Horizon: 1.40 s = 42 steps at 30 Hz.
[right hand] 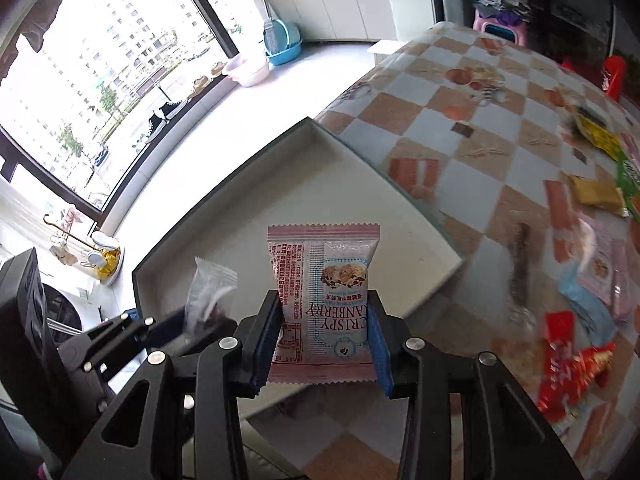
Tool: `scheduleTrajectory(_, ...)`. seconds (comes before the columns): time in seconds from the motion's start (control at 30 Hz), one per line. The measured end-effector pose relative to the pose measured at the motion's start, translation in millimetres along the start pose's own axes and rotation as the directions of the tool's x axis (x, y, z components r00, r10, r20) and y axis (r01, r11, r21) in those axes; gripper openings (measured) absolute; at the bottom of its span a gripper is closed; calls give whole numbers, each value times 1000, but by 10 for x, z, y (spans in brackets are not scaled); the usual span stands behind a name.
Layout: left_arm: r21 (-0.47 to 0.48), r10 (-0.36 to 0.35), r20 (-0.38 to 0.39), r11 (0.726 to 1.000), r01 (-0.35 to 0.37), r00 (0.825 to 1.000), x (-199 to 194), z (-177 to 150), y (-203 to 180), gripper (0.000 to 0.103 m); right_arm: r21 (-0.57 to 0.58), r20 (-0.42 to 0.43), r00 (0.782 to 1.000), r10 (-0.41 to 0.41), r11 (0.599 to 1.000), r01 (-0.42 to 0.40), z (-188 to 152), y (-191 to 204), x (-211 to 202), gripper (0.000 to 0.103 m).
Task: Organize snacks
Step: 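Carry both packs into the white tray and open both tools, then return to the table and grasp the Hello Kitty candy with right tool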
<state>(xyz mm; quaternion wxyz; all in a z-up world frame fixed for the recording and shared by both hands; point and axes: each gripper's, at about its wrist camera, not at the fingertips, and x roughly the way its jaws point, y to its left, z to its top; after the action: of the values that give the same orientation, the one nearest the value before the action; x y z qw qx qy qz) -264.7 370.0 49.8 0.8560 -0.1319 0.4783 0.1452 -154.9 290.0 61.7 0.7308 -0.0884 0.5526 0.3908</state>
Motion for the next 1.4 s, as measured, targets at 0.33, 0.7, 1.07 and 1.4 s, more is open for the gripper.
scheduleTrajectory(0.33, -13, -1, -28, 1000, 1, 1000, 259, -68, 87, 57, 80, -91, 996, 16, 997, -8, 107, -254, 425, 82)
scheduleTrajectory(0.7, -12, 16, -9, 1000, -16, 1000, 342, 52, 33, 75, 108, -13, 999, -41, 993, 43, 584, -543, 419, 82)
scheduleTrajectory(1.07, 151, -118, 70, 983, 107, 991, -55, 96, -622, 78, 236, 144, 984, -108, 969, 72, -5, -1219, -827, 103)
scheduleTrajectory(1.4, 186, -207, -85, 958, 220, 975, 254, 65, -1530, 78, 354, -76, 939, -335, 871, 339, -979, -2294, -902, 103)
